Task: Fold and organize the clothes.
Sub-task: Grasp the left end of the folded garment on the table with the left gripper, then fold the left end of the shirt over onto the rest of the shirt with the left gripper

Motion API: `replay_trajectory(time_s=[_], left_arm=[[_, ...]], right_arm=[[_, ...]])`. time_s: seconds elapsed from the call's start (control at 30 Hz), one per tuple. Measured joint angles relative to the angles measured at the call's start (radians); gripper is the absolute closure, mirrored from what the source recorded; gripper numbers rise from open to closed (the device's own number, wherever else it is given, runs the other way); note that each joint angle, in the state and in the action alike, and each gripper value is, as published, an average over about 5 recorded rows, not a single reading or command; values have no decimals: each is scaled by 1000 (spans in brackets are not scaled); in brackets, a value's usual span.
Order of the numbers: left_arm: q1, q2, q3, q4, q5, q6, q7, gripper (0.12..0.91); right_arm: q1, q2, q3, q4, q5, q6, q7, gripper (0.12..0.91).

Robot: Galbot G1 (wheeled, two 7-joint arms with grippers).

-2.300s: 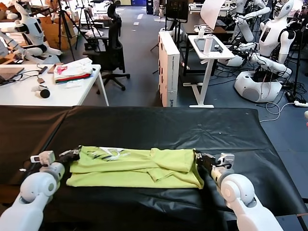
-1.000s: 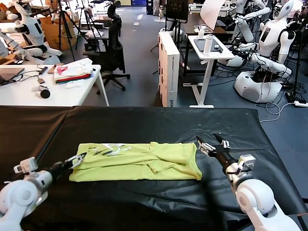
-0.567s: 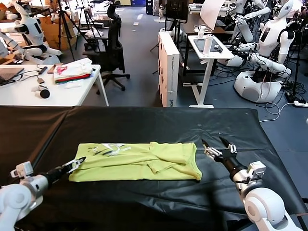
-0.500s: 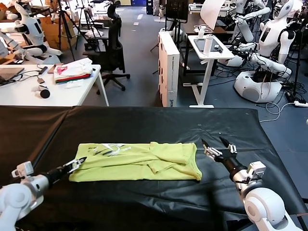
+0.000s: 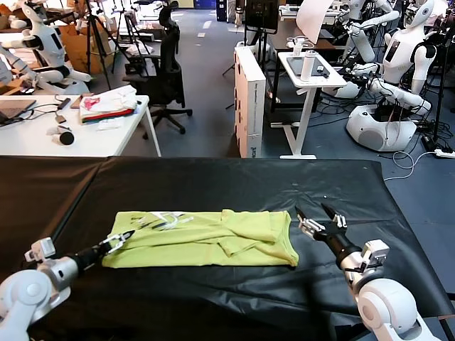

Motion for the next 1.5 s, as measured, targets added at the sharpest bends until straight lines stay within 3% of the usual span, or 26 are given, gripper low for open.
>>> replay_trajectory(time_s=[0.2, 0.3, 0.43, 0.57, 0.67, 0.77, 1.03, 1.2, 1.5], left_arm=[[-7, -6, 5, 1, -2, 0, -3, 127], [-8, -7, 6, 5, 0, 0, -5, 165], [-8, -7, 8, 12, 9, -1, -7, 335], [-6, -8, 12, 16, 18, -1, -7, 585], [-4, -12, 17, 15, 24, 0, -6, 731], [-2, -16, 19, 9, 27, 0, -6, 808], [14, -12, -6, -35, 94, 0, -2, 845], [38, 13, -40, -69, 200, -7, 23, 845], [123, 49, -119, -131, 411, -134, 27, 845]], right_arm=[[1, 6, -6, -1, -7, 0, -1, 118], [0, 10, -8, -1, -10, 0, -1, 118], [-1, 15, -11, -1, -13, 0, -1, 118], [0, 17, -14, -1, -15, 0, -1, 118], [1, 17, -14, 0, -15, -1, -1, 118], [3, 18, -15, 1, -15, -1, -1, 118], [9, 33, -18, -4, -17, -1, 5, 118], [12, 40, -18, -7, -19, 1, 12, 118], [19, 50, -18, -17, -20, 3, 24, 118]])
